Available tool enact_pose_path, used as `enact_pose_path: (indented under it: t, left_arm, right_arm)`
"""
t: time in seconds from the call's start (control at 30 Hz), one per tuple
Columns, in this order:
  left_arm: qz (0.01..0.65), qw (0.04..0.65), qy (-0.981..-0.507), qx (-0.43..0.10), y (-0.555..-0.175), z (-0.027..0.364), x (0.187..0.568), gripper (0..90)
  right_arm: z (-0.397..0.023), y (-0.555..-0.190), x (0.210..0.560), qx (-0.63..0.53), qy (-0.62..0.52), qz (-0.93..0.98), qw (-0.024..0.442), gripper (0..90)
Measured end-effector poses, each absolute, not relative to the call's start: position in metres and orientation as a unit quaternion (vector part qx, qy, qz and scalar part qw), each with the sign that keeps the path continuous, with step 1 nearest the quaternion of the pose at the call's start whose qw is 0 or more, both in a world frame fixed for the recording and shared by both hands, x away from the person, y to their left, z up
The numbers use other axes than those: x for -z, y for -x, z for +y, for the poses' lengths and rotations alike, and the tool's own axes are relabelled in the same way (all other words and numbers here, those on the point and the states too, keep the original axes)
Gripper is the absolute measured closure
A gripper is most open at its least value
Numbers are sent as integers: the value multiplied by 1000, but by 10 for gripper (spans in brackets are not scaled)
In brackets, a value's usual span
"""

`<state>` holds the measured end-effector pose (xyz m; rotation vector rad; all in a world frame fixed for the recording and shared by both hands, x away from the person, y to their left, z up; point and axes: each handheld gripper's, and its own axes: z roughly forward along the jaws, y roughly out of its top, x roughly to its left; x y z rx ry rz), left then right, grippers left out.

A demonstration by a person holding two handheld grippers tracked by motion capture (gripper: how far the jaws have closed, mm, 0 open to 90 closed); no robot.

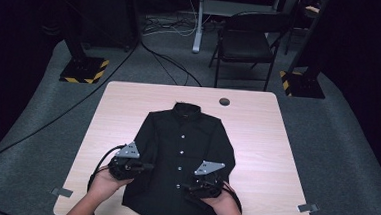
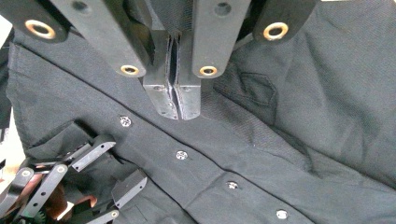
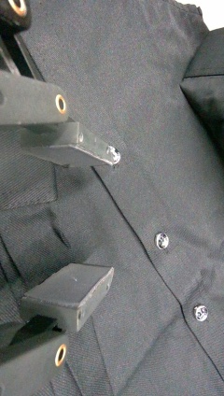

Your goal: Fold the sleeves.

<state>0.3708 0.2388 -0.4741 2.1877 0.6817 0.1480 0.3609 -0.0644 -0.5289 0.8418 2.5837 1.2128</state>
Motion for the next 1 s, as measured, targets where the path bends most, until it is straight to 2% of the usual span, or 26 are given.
enact_pose_path:
  t: [0.47,0.6,0.7,0.83,1.0]
  left_arm:
    - [254,389,-883,-68,-368,221,471,868]
    - [248,389,-885,-68,-365,216,469,835]
    - [245,395,-883,-58,-364,213,468,777]
    - [241,413,-877,-43,-362,208,466,655]
    - [242,423,-872,-48,-360,203,467,530]
  right_arm:
    - [-65,-361,529,-406,-283,865,82,390]
    - [-65,-361,529,-407,-282,865,82,390]
    - [-65,-361,529,-406,-282,865,82,390]
    - [-64,-361,529,-406,-283,865,82,390]
    - [-65,-361,529,-407,-284,864,81,388]
